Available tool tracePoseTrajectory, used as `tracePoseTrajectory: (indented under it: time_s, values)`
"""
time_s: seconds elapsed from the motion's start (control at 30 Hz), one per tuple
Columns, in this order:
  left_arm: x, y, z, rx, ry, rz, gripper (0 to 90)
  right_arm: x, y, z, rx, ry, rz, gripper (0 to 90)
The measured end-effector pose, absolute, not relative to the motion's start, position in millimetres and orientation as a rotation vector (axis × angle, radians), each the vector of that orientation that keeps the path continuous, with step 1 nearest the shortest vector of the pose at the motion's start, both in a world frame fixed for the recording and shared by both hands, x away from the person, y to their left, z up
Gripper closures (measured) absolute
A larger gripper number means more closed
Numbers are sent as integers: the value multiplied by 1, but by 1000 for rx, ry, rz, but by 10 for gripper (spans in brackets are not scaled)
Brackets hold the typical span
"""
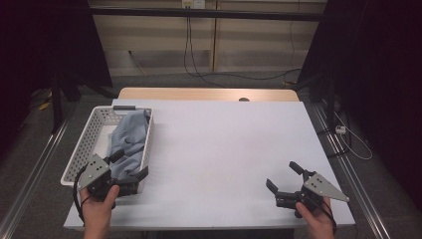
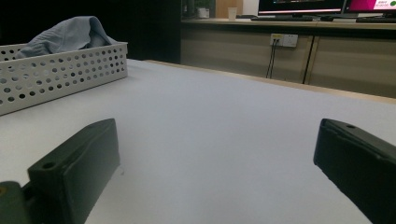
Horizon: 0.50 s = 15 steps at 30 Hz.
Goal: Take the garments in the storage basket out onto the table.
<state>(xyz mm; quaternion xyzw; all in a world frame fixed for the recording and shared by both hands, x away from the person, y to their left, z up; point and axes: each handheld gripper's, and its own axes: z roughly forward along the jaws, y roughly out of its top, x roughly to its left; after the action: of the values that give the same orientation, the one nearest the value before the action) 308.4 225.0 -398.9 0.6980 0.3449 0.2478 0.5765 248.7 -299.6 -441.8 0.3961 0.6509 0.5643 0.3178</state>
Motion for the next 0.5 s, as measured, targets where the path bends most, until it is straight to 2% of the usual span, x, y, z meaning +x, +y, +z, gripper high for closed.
tracePoseTrajectory:
  time_s: [0.5]
  values:
    - [333,223,-379,1629,842,553,25,247,-301,-441,1047,1706,1485,0]
